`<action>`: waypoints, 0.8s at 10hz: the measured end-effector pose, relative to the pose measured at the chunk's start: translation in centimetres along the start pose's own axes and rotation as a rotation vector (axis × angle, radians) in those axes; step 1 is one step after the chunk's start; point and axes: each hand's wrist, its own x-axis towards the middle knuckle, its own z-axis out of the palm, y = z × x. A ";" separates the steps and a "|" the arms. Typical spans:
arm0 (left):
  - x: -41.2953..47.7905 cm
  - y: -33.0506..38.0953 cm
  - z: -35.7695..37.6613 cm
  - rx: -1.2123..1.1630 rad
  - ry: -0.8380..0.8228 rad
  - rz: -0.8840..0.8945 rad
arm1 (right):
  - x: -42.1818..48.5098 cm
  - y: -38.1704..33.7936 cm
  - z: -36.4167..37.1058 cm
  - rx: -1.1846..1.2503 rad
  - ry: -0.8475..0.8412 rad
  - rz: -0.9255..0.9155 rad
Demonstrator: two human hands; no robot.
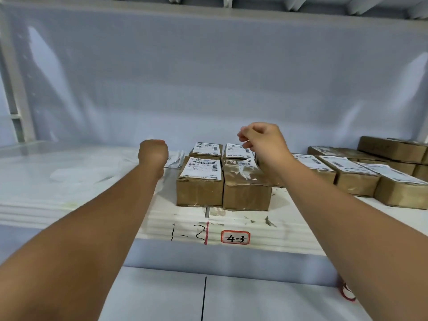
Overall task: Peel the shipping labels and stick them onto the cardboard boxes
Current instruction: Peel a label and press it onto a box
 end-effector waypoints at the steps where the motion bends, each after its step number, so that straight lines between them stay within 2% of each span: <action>1: 1.5 0.5 0.9 0.320 0.043 0.046 | 1.0 -0.4 1.6 -0.068 -0.198 -0.049; 2: 2.9 0.6 2.1 0.187 0.079 -0.128 | 1.4 -0.3 3.0 -0.159 -0.360 -0.112; 3: 4.2 -0.2 2.2 0.164 0.049 -0.160 | 2.0 0.0 3.7 -0.250 -0.470 -0.164; 4: 4.9 -1.0 2.3 0.088 0.074 -0.235 | 2.6 0.1 3.2 -0.234 -0.473 -0.163; 6: 6.2 -1.5 3.2 0.289 -0.043 -0.136 | 4.0 1.1 0.8 0.040 -0.347 -0.137; 7: 6.2 -1.2 3.5 0.412 -0.077 -0.074 | 4.0 2.3 0.1 0.122 -0.259 -0.118; 8: 5.4 -0.8 3.5 0.553 -0.140 0.031 | 3.6 3.2 0.0 0.100 -0.208 -0.088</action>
